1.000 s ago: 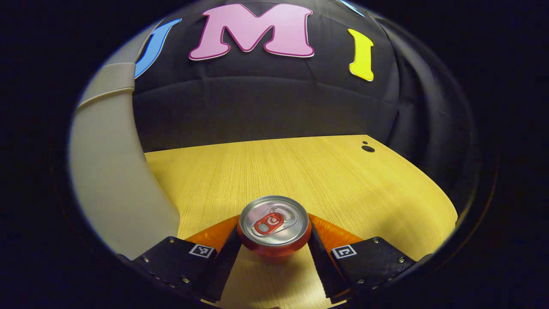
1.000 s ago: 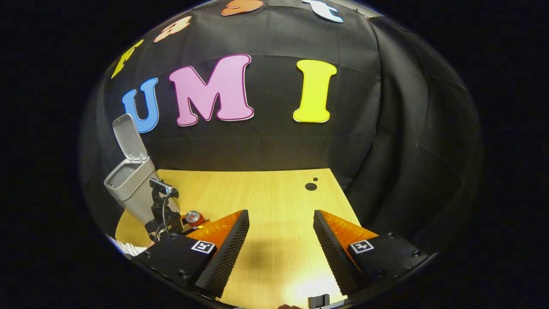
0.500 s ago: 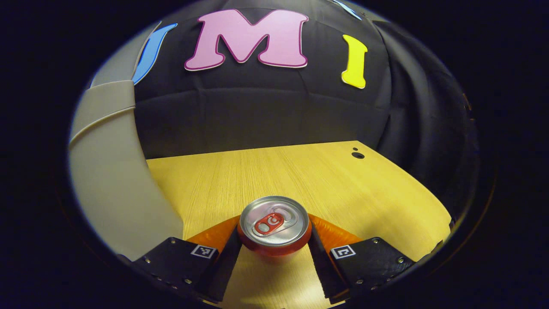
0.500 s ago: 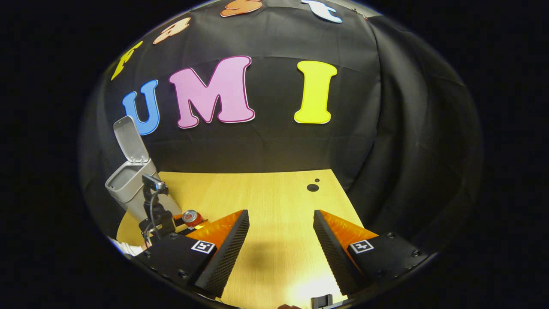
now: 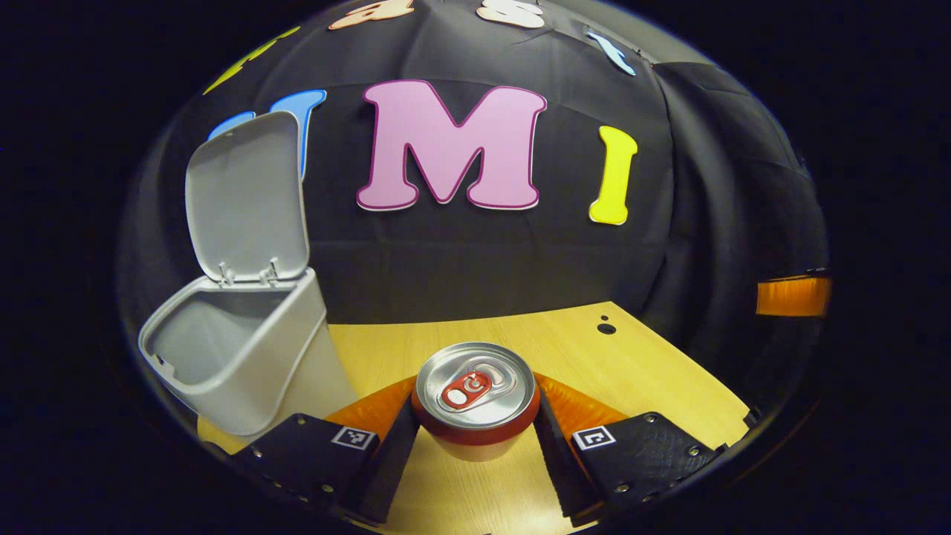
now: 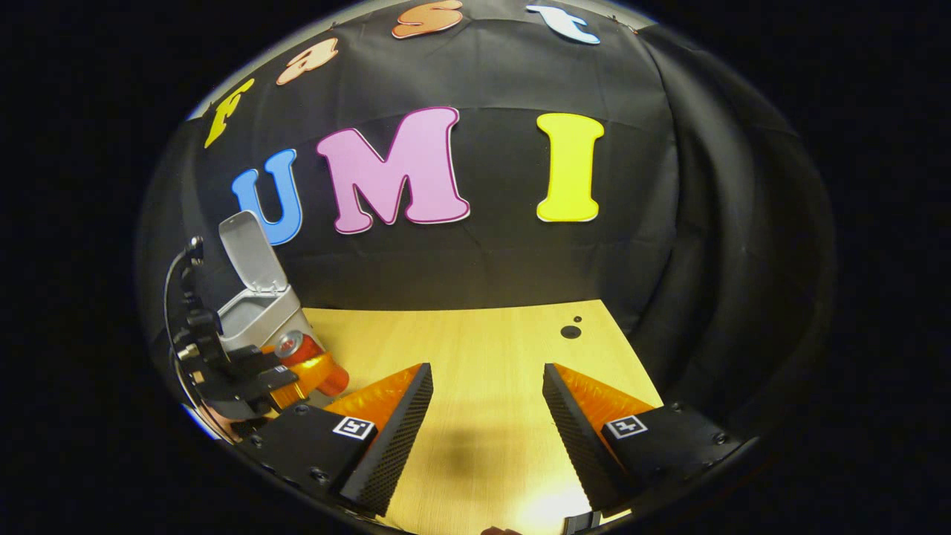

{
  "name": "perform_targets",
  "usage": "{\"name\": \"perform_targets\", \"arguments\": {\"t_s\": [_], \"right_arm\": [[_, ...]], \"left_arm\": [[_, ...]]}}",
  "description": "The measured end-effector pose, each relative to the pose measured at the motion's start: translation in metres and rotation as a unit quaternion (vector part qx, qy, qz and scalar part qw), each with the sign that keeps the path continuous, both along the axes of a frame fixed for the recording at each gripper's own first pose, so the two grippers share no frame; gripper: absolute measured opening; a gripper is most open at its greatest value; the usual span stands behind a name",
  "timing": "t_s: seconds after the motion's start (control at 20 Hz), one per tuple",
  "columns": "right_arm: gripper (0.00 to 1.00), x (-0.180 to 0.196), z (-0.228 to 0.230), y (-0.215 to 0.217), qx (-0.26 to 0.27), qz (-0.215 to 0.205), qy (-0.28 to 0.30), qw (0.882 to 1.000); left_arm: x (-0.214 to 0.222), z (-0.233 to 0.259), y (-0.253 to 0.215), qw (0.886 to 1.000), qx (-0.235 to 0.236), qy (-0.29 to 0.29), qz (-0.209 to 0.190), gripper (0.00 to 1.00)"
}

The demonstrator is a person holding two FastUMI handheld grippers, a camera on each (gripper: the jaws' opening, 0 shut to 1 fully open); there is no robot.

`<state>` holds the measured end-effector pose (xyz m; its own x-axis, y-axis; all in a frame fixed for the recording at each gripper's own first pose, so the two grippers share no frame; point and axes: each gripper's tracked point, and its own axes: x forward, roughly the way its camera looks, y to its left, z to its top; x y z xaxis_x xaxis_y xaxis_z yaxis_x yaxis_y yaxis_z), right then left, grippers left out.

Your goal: Press the lid of the desktop garbage bin to open it, pick up the crumpled paper on the desktop and throw it into the bin, then pick up the pop can on the desktop and drop it into the bin, and finally close the garbage bin lid.

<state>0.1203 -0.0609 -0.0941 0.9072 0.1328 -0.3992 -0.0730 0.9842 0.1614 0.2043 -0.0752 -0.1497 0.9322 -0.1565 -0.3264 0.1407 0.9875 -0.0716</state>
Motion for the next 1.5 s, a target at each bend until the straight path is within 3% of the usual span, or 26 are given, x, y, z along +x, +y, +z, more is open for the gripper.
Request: {"name": "perform_targets", "arguments": {"t_s": [0.4,0.65,0.85,1.05,1.5], "right_arm": [[0.95,-0.005,-0.016,0.021,0.017,0.034,-0.011,0.999],[0.95,-0.011,-0.015,0.030,0.037,0.041,-0.019,0.998],[0.95,-0.017,-0.011,0.036,0.038,0.046,-0.025,0.998],[0.96,-0.025,-0.012,0.040,0.041,0.046,-0.022,0.998],[0.96,-0.040,-0.012,0.031,0.030,0.028,-0.015,0.999]], "left_arm": [[-0.030,0.126,0.067,0.995,0.015,-0.087,0.052,0.80],[-0.036,0.166,0.133,0.990,0.006,-0.108,0.095,0.80],[-0.025,0.166,0.188,0.986,0.010,-0.112,0.126,0.80],[-0.012,0.126,0.226,0.987,-0.002,-0.069,0.148,0.80],[0.004,0.071,0.247,0.988,-0.003,-0.027,0.155,0.81]]}}
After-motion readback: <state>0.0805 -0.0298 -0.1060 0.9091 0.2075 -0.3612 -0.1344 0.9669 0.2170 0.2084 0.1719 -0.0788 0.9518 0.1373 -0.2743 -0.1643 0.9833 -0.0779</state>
